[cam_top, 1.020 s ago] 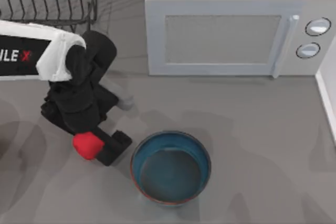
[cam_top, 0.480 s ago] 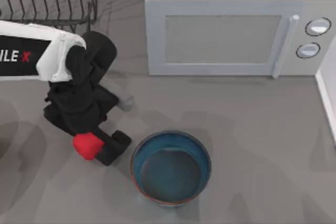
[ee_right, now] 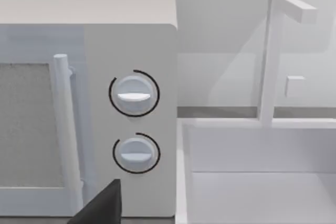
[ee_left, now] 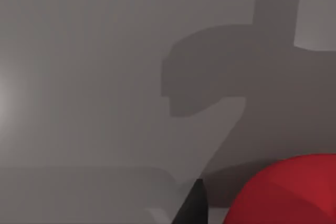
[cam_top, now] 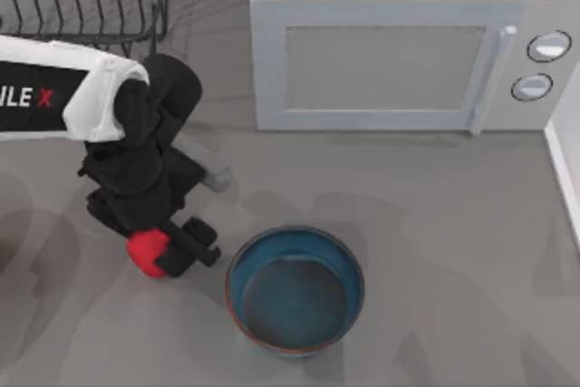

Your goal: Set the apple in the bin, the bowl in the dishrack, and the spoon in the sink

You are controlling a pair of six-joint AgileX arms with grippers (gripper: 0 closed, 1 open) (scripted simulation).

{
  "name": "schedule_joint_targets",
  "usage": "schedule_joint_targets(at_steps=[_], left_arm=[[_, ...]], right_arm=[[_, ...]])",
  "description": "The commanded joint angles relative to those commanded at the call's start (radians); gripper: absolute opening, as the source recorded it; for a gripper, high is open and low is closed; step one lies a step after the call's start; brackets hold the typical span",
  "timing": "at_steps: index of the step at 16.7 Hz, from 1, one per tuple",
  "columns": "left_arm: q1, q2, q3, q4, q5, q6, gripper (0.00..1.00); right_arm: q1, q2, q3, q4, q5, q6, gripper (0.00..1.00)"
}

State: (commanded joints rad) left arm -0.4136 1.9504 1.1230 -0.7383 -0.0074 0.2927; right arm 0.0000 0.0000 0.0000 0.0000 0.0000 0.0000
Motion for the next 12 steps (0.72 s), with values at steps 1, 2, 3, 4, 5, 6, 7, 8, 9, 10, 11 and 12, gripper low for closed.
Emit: schedule_joint_targets(at_steps=[1,2,3,4,5,6,7,8,9,10,11,12], left_arm=[[0.000,0.000,0.000,0.000,0.000,0.000,0.00],[0.000,0.000,0.000,0.000,0.000,0.000,0.00],[0.000,0.000,0.000,0.000,0.000,0.000,0.00],[0.000,0.000,0.000,0.000,0.000,0.000,0.00],[0.000,0.000,0.000,0.000,0.000,0.000,0.00],[0.000,0.000,0.000,0.000,0.000,0.000,0.00],[0.000,0.000,0.000,0.000,0.000,0.000,0.00],[-0.002,-0.020,0.007,-0.012,0.014,-0.007,0.00],[-0.002,-0.021,0.009,-0.015,0.014,-0.006,0.00],[-0.003,-0.025,0.021,-0.028,0.014,-0.006,0.00],[-0.003,-0.032,0.039,-0.052,0.014,-0.007,0.00],[-0.003,-0.043,0.063,-0.087,0.014,-0.008,0.00]], right_arm=[[0.000,0.000,0.000,0.000,0.000,0.000,1.00],[0.000,0.000,0.000,0.000,0.000,0.000,1.00],[0.000,0.000,0.000,0.000,0.000,0.000,1.00],[0.000,0.000,0.000,0.000,0.000,0.000,1.00],[0.000,0.000,0.000,0.000,0.000,0.000,1.00],[0.000,0.000,0.000,0.000,0.000,0.000,1.00],[0.000,0.000,0.000,0.000,0.000,0.000,1.00],[0.000,0.000,0.000,0.000,0.000,0.000,1.00],[0.000,0.000,0.000,0.000,0.000,0.000,1.00],[0.000,0.000,0.000,0.000,0.000,0.000,1.00],[0.000,0.000,0.000,0.000,0.000,0.000,1.00],[0.000,0.000,0.000,0.000,0.000,0.000,1.00]])
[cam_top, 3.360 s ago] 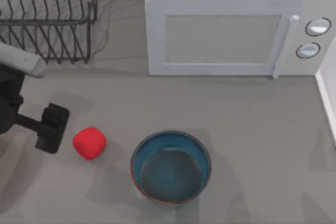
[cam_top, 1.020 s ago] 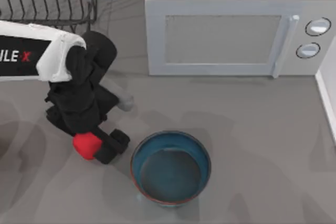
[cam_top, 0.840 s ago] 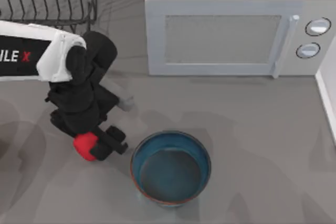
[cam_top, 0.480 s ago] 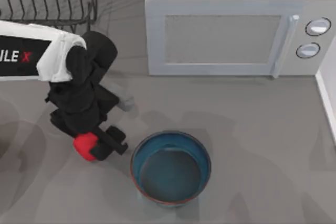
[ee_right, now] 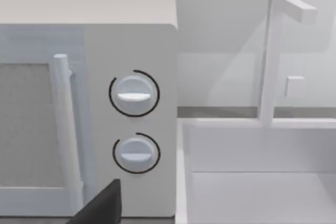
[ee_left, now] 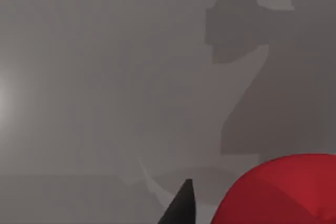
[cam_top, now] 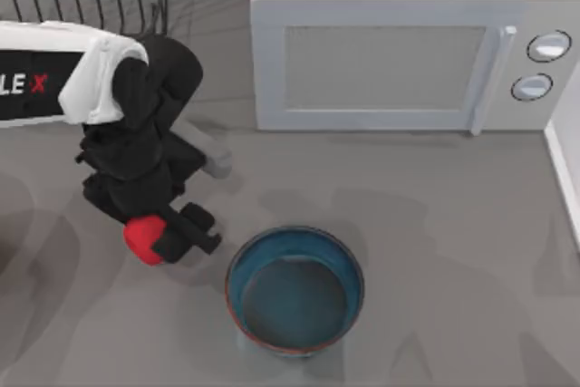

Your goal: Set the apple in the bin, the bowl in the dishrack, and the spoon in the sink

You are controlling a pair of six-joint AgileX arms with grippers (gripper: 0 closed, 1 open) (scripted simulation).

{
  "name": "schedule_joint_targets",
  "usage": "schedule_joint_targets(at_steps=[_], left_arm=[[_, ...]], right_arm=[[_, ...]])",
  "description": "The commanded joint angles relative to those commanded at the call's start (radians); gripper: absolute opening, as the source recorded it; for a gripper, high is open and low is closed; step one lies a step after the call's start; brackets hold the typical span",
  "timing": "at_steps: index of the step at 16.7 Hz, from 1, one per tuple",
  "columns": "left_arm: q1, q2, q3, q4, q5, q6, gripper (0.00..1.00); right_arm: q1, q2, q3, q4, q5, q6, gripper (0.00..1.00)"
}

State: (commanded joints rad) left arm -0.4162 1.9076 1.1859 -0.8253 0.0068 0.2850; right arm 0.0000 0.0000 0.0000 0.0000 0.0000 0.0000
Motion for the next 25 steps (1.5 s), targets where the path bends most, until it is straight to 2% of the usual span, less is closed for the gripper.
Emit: schedule_joint_targets(at_steps=[4,7,13,16,18,21,25], left_arm=[[-0.001,-0.064,0.116,-0.203,0.000,-0.003,0.00],[-0.002,-0.108,0.180,-0.296,-0.001,-0.003,0.00],[0.000,-0.111,0.185,-0.304,-0.001,-0.002,0.00],[0.010,-0.108,0.196,-0.314,-0.003,-0.060,0.00],[0.028,-0.100,0.214,-0.330,-0.006,-0.152,0.00],[0.071,-0.087,0.248,-0.363,-0.012,-0.371,0.00],[0.157,-0.083,0.277,-0.414,-0.025,-0.809,0.00]], right_arm=[[0.000,0.000,0.000,0.000,0.000,0.000,1.00],[0.000,0.000,0.000,0.000,0.000,0.000,1.00],[0.000,0.000,0.000,0.000,0.000,0.000,1.00],[0.000,0.000,0.000,0.000,0.000,0.000,1.00],[0.000,0.000,0.000,0.000,0.000,0.000,1.00],[0.000,0.000,0.000,0.000,0.000,0.000,1.00],[0.000,0.000,0.000,0.000,0.000,0.000,1.00]])
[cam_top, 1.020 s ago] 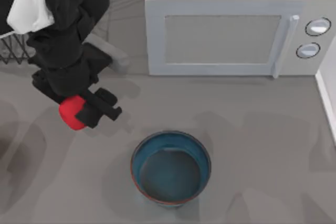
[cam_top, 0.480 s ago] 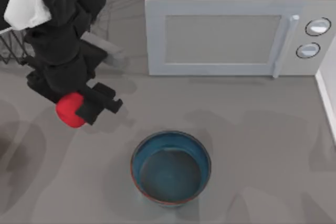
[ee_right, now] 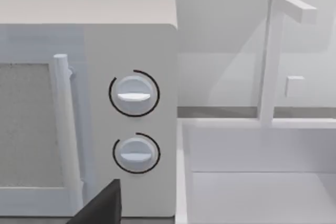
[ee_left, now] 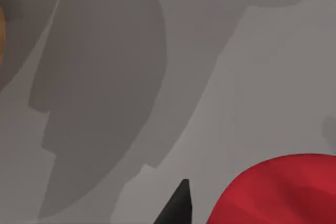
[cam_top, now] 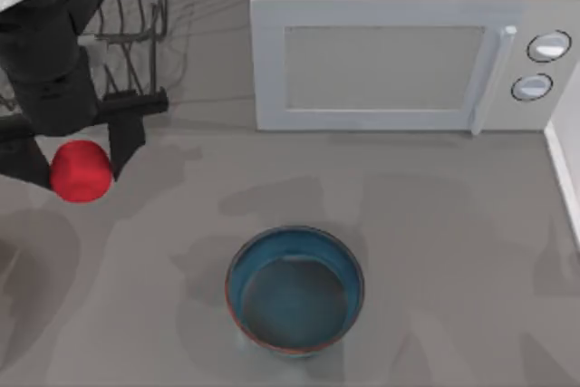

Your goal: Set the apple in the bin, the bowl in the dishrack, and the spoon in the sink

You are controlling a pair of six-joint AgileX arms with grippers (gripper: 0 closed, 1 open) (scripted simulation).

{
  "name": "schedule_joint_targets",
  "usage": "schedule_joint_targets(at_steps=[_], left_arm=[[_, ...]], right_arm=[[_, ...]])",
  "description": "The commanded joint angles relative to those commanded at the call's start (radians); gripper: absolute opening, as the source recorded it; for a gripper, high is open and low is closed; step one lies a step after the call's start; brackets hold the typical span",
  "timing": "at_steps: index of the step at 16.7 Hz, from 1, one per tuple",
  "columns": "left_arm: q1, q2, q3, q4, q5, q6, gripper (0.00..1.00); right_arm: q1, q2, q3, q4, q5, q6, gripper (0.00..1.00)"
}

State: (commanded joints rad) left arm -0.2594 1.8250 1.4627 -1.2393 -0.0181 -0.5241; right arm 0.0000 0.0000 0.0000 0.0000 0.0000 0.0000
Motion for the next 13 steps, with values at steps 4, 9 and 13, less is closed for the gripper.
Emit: schedule_joint_targets(at_steps=[4,9,13], left_arm=[[0.105,-0.009,-0.003,-0.056,-0.019,-0.577,0.00],[0.241,-0.031,-0.020,-0.123,-0.048,-1.323,0.00],[0.345,-0.081,-0.032,-0.145,-0.065,-1.820,0.00]], right_arm=[[0.000,0.000,0.000,0.000,0.000,0.000,1.00],[0.000,0.000,0.000,0.000,0.000,0.000,1.00],[0.000,0.000,0.000,0.000,0.000,0.000,1.00]])
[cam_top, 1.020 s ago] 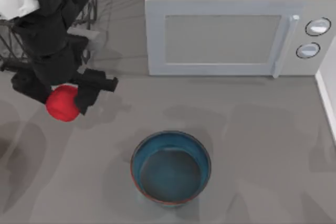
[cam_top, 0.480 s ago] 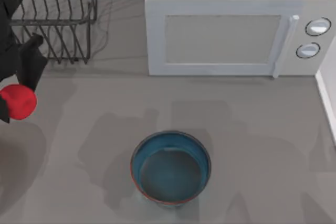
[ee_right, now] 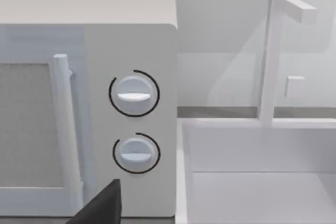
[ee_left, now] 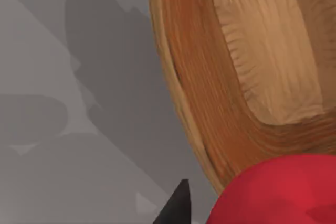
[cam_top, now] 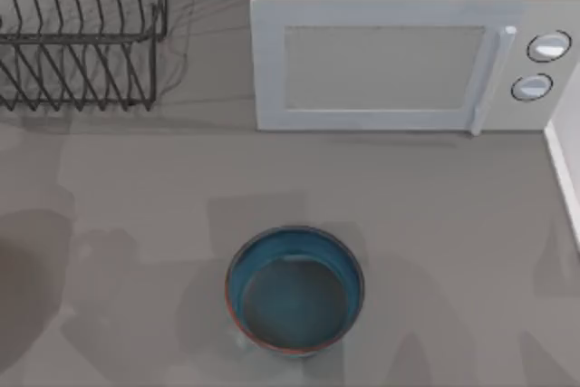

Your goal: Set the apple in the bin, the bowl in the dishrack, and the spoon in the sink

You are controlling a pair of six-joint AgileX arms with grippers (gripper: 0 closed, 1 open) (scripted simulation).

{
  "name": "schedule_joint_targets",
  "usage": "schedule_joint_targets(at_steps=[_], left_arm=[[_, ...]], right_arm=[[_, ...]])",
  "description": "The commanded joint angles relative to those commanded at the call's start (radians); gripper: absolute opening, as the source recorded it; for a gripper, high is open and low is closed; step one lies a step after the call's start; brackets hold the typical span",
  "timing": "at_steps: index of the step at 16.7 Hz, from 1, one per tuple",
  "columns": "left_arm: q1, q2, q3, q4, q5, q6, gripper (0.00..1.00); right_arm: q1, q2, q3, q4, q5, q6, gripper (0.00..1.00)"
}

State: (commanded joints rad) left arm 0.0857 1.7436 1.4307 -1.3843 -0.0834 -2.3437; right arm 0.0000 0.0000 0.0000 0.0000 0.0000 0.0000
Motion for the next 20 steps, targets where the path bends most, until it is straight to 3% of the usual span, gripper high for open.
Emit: schedule_joint_targets(at_steps=[4,8,16,20], left_arm=[[0.083,-0.076,-0.018,0.013,-0.006,-0.348,0.00],[0.131,-0.133,-0.032,0.032,-0.006,-0.530,0.00],[0.134,-0.137,-0.034,0.036,-0.005,-0.554,0.00],[0.144,-0.127,-0.129,0.148,-0.004,-0.547,0.00]], right_arm=[[0.000,0.000,0.000,0.000,0.000,0.000,1.00],[0.000,0.000,0.000,0.000,0.000,0.000,1.00],[0.000,0.000,0.000,0.000,0.000,0.000,1.00],[0.000,0.000,0.000,0.000,0.000,0.000,1.00]])
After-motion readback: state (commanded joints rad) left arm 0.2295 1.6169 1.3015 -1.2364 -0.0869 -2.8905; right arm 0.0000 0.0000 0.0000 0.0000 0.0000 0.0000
